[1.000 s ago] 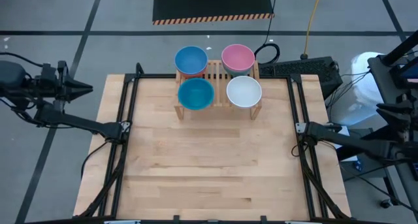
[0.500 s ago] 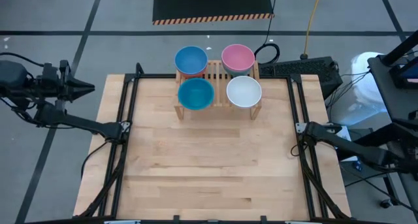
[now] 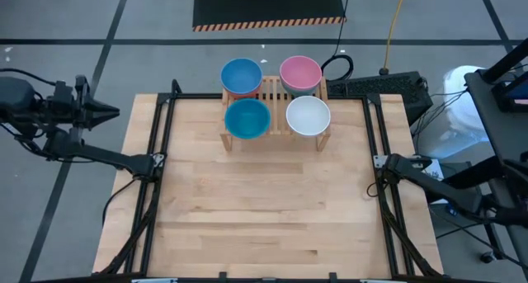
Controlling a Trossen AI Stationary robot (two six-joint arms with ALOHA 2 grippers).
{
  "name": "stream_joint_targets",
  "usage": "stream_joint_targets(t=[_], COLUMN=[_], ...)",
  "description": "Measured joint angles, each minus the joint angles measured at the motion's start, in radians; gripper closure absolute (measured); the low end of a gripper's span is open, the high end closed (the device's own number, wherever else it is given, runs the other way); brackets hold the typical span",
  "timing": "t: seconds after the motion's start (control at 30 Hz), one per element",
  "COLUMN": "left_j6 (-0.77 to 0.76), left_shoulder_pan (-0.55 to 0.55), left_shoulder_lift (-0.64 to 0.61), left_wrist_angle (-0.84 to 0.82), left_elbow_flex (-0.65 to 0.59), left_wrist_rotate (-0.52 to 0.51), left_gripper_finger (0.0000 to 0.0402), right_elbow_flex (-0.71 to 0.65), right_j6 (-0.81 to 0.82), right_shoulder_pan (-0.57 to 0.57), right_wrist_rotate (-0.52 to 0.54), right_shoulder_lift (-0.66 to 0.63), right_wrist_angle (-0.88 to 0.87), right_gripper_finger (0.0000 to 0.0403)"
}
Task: Place and stack bowls onto a shelf
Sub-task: Return to Home Position
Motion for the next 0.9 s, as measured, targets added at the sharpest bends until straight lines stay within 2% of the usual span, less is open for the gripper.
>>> stream_joint_targets(t=[0.2, 0.4, 0.7, 0.9], left_j6=[-0.001, -0.007, -0.011, -0.028], left_shoulder_pan=[0.0, 0.0, 0.018, 0.058], left_shoulder_lift=[-0.035, -0.145, -0.324, -0.477], left_wrist_angle=[-0.057, -0.055, -0.051, -0.026], left_elbow_flex=[-0.008, -0.055, -0.183, -0.316], left_wrist_rotate=[0.024, 0.031, 0.031, 0.036], left_gripper_finger=[0.035, 0.035, 0.035, 0.035], right_elbow_flex=[-0.006, -0.011, -0.016, -0.016], right_j6=[0.022, 0.074, 0.091, 0.091], right_shoulder_pan=[-0.021, -0.029, -0.052, -0.066], right_wrist_rotate=[-0.001, -0.001, 0.002, 0.003], right_shoulder_lift=[0.0, 0.001, 0.001, 0.001], right_wrist_angle=[0.0, 0.0, 0.0, 0.0], right_gripper_finger=[0.0328, 0.0328, 0.0328, 0.0328])
